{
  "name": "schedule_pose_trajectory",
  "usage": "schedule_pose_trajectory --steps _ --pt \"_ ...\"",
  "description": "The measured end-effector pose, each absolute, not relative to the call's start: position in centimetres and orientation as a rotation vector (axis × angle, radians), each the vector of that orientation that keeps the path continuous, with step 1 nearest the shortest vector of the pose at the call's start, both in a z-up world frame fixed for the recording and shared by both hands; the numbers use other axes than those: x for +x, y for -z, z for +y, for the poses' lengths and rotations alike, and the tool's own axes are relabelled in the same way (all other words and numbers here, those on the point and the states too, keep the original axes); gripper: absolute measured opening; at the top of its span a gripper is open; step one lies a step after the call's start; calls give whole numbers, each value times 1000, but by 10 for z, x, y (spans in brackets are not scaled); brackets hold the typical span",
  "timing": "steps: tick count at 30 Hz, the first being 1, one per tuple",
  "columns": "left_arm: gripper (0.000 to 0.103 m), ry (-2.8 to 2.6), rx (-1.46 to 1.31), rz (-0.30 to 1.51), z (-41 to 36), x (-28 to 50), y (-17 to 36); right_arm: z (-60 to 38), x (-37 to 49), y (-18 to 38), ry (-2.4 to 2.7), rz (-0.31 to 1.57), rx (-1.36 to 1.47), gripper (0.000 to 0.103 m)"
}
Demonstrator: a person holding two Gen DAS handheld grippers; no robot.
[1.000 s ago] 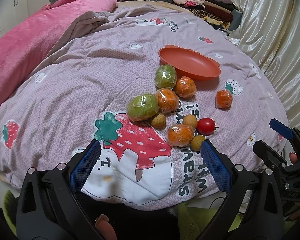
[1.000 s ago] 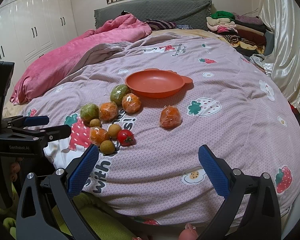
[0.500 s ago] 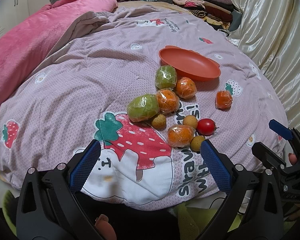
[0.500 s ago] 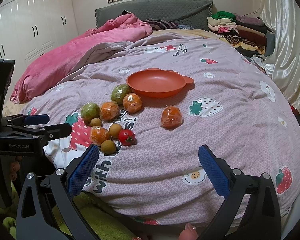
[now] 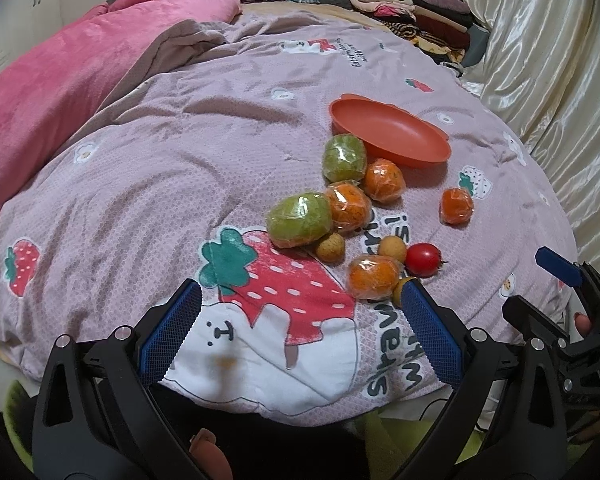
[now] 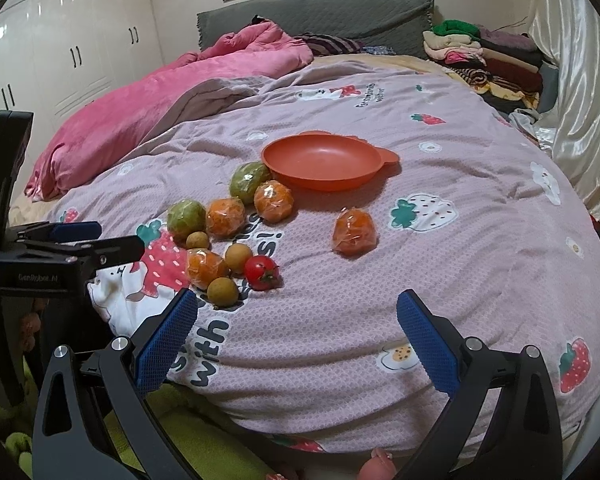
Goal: Organize fruits
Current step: 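Move both tools toward the fruit pile beside the orange plate, then grasp the wrapped green guava with left tool while right tool grasps a small brown fruit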
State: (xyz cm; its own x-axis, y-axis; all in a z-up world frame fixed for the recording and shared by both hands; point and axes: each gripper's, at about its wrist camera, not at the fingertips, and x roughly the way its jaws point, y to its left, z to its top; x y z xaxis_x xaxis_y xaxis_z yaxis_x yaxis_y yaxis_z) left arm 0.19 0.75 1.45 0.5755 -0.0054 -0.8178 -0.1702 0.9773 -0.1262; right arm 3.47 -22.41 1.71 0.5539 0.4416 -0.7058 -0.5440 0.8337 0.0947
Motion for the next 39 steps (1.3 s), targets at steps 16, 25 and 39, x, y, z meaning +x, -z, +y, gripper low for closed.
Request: schedule_pose_trajectory --steps 16,25,39 --pt "94 -89 -193 1016 32 34 11 -189 47 6 -682 866 -204 99" --pt "93 -24 -222 1023 38 56 19 -173 56 20 -739 922 -216 99" --pt "47 73 -222 1053 35 83 33 -158 57 26 -806 939 -269 58"
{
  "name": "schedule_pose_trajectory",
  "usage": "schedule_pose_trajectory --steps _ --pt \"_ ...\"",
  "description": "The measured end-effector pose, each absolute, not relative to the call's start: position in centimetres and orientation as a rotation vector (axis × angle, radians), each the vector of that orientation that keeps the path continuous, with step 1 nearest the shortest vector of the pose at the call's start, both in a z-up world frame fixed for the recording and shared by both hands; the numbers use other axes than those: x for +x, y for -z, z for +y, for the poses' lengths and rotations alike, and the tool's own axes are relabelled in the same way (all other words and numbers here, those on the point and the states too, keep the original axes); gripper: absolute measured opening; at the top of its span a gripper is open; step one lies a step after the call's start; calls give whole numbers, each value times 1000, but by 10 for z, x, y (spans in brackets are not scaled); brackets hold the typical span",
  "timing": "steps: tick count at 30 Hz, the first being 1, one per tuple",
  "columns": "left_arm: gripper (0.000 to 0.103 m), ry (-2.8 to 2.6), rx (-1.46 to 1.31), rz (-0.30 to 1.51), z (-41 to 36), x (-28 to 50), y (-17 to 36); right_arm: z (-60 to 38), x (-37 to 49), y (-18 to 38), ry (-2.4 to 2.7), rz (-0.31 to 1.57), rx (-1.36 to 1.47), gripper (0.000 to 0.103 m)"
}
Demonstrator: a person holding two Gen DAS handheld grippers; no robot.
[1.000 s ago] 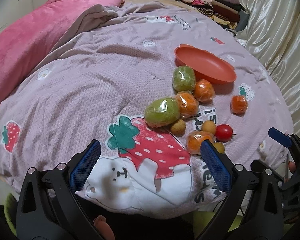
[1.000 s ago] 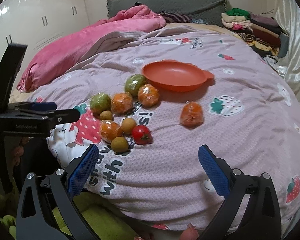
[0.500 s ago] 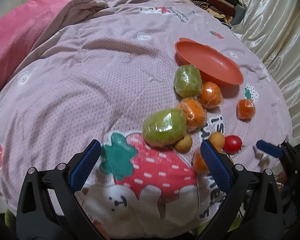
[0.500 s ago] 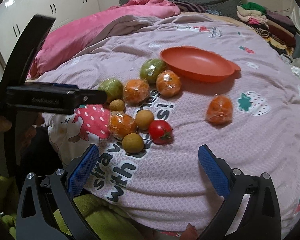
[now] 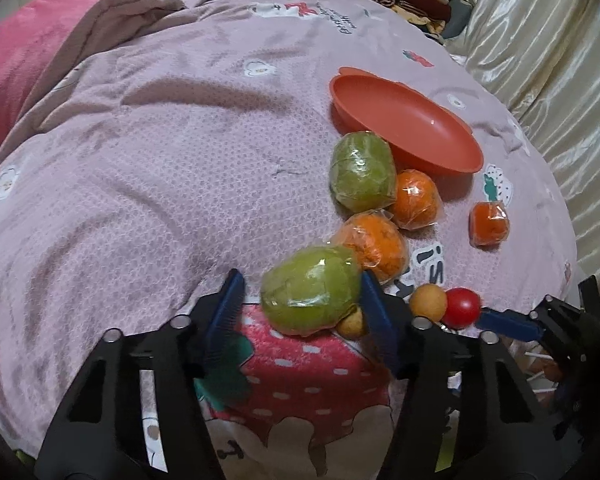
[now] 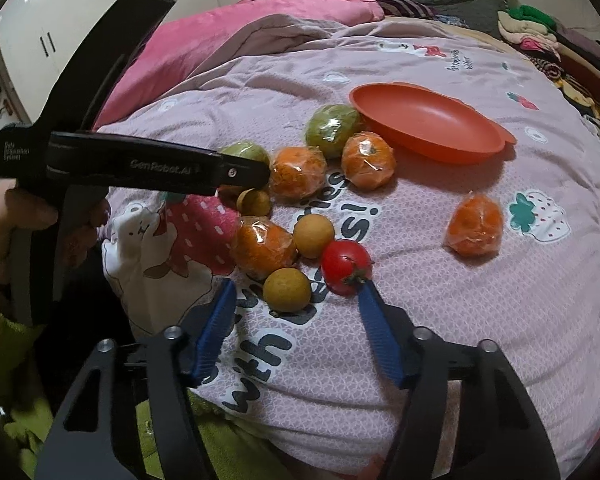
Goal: Organize fruits
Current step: 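Grasp the wrapped green guava with left tool while right tool grasps a small brown fruit, then carry the guava with left tool while right tool carries the brown fruit over the plate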
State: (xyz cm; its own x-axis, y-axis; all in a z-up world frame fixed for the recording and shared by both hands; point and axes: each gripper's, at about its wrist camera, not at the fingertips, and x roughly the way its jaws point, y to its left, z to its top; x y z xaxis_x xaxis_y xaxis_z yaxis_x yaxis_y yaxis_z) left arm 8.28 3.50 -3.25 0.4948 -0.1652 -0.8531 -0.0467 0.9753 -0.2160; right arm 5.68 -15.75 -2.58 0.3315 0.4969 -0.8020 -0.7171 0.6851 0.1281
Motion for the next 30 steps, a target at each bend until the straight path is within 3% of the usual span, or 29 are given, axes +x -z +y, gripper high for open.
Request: schedule_pose_trajectory --steps 3,6,16,30 --pt "43 88 -217 1051 33 83 33 -155 60 29 -821 954 -279 42" --pt "43 98 -232 1049 35 83 34 -156 59 29 -839 957 -279 36" --pt "42 108 -252 1046 40 81 32 -146 58 35 -874 957 -321 25" --pt "42 115 -266 1035 41 82 23 -169 73 12 -888 927 -242 25"
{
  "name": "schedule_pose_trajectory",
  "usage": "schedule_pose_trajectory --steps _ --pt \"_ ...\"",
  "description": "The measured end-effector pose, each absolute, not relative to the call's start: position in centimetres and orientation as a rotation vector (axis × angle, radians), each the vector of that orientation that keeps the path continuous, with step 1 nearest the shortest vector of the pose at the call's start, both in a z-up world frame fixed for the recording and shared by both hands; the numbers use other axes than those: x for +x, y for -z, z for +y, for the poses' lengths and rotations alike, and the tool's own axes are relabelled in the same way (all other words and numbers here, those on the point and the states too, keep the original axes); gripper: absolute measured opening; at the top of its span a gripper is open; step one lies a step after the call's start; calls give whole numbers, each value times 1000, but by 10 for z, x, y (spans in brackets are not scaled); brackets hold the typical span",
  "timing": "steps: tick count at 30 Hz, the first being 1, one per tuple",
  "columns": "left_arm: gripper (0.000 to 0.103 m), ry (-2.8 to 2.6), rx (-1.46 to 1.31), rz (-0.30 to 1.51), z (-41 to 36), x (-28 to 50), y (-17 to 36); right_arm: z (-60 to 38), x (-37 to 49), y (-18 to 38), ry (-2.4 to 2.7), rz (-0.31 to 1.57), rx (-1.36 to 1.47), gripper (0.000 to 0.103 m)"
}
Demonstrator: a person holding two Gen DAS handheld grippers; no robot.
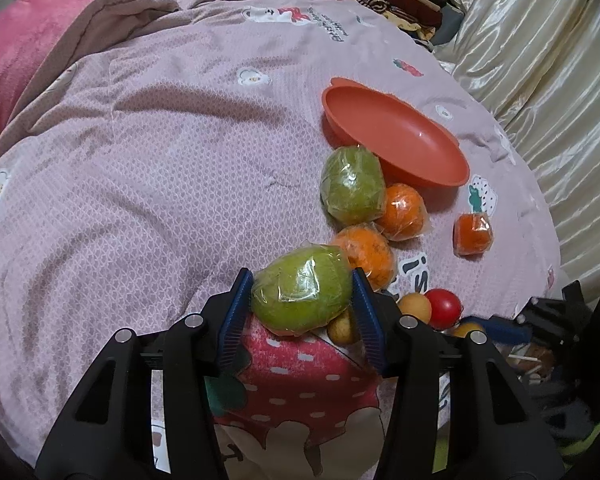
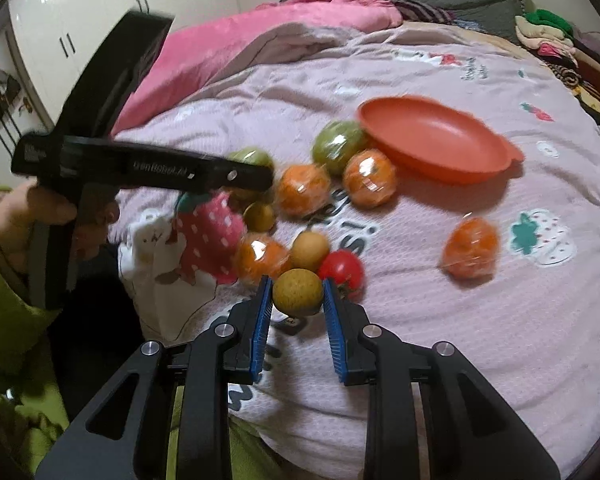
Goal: Organize fruits
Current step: 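Carry the guava with left tool while right tool carries the brown fruit over the plate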
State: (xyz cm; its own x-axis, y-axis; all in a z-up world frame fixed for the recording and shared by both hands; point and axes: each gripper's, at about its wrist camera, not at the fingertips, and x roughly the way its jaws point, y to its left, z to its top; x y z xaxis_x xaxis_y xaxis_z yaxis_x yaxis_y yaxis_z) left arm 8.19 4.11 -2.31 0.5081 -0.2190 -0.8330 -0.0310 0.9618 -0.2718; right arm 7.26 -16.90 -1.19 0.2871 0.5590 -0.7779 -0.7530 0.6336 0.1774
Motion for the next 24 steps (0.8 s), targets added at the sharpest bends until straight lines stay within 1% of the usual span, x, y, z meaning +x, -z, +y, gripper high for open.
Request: schedule_pose_trajectory --steps 9,16,24 --pt "42 119 -252 998 35 93 1 -194 109 -13 -825 849 -181 25" --pt "42 129 -238 984 27 116 -13 -205 138 -26 -804 804 -172 25" --pt "42 149 -221 986 16 148 -22 -206 163 -31 -823 799 -181 25"
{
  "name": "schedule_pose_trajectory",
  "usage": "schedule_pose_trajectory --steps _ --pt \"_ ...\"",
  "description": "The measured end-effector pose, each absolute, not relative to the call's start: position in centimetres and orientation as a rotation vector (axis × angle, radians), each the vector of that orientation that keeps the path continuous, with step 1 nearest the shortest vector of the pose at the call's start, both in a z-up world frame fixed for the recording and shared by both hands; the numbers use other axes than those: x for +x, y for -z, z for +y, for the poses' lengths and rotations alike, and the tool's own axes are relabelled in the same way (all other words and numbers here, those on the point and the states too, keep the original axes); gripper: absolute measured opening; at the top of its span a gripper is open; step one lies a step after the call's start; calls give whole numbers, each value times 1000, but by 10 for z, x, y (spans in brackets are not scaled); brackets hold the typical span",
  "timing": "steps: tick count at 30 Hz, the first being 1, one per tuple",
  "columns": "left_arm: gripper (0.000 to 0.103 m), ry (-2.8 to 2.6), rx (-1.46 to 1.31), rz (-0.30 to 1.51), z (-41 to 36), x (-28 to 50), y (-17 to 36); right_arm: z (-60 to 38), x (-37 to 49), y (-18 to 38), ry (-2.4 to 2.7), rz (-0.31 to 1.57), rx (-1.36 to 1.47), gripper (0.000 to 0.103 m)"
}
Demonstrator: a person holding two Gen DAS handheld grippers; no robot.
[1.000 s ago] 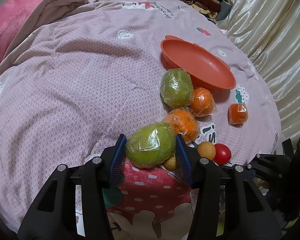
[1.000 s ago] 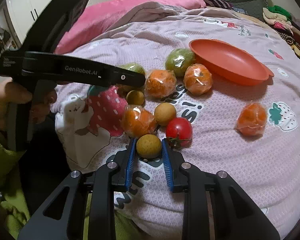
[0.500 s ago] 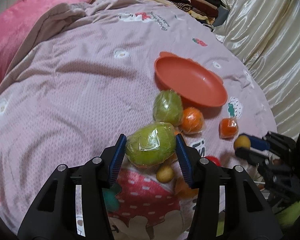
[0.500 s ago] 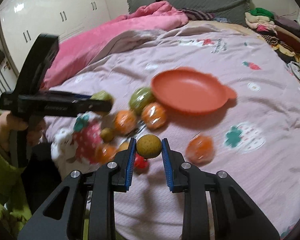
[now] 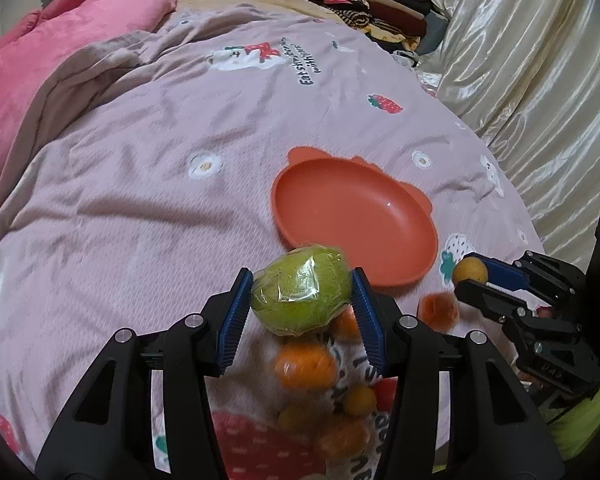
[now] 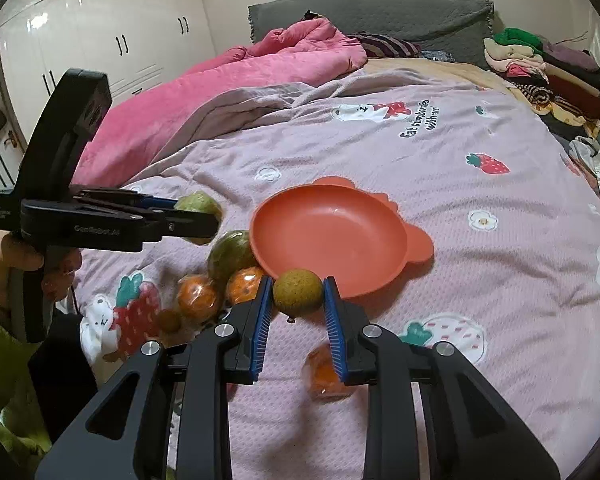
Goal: Organize fruits
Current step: 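Carry the guava with left tool while right tool carries the brown fruit over the plate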
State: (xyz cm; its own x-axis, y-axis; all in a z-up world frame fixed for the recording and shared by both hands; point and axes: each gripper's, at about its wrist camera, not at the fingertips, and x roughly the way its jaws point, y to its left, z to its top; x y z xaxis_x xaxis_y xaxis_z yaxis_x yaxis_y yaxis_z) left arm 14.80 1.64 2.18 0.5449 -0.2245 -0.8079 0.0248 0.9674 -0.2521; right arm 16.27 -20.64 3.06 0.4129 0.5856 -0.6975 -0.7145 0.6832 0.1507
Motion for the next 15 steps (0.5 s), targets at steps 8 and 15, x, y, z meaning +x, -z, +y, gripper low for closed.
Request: schedule_pose_trajectory --steps 8,15 --pt "42 167 -188 1003 2 181 -24 -202 185 -28 -829 813 -204 25" --pt "42 184 -166 1021 -7 201 -21 -199 196 -26 -835 817 -212 25"
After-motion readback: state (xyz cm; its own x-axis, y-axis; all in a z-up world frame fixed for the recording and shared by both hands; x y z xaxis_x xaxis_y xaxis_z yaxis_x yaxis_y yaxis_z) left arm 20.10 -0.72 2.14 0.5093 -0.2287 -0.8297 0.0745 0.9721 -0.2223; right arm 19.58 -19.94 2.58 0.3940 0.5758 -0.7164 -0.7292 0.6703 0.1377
